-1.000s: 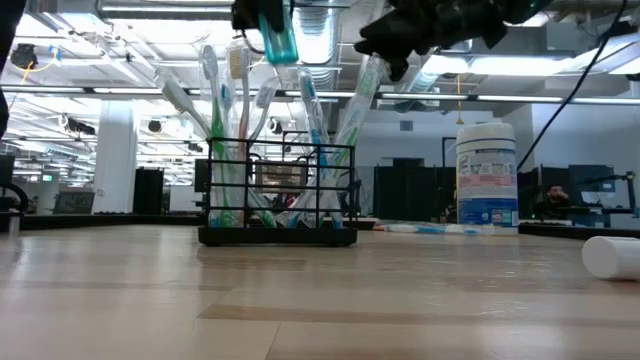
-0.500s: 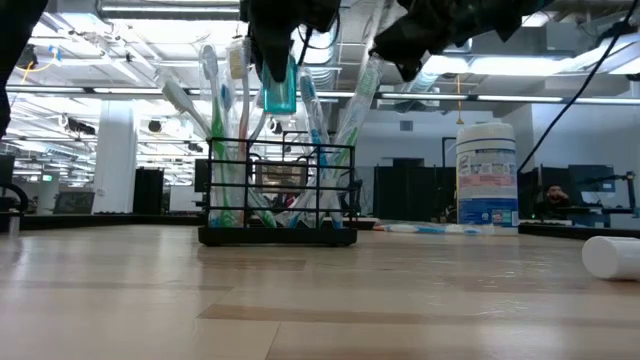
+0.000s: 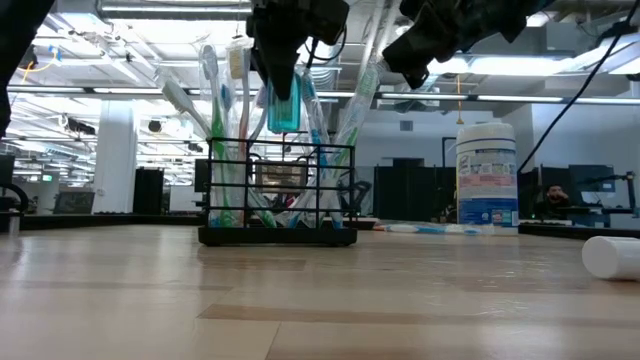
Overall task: Pick & Place toothbrushing station
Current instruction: Put the blue mouthwash into the wire organizer
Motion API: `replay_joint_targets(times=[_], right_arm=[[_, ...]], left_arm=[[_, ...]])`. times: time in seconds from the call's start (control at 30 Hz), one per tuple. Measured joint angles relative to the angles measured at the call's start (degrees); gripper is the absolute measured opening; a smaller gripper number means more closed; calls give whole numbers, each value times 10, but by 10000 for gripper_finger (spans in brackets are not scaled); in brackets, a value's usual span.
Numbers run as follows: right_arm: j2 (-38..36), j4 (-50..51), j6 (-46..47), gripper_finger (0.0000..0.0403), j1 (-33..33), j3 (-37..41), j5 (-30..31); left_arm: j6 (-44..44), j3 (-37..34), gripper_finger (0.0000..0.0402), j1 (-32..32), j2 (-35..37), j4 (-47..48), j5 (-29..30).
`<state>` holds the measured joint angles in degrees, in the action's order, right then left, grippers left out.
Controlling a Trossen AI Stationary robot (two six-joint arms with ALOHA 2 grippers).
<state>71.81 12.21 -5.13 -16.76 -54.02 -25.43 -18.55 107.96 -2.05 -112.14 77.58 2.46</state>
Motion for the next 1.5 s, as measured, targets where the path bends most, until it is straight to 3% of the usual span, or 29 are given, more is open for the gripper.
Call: replay_joint_targets(times=[0.73,1.5], right_arm=[[-159,114,-9,113,-64,0,0],[-167,144,-11,113,-70,0,0]], left_arm=[[1,-94,79,-11,0,-68,-6],[1,-136,76,-11,1,-122,-20]])
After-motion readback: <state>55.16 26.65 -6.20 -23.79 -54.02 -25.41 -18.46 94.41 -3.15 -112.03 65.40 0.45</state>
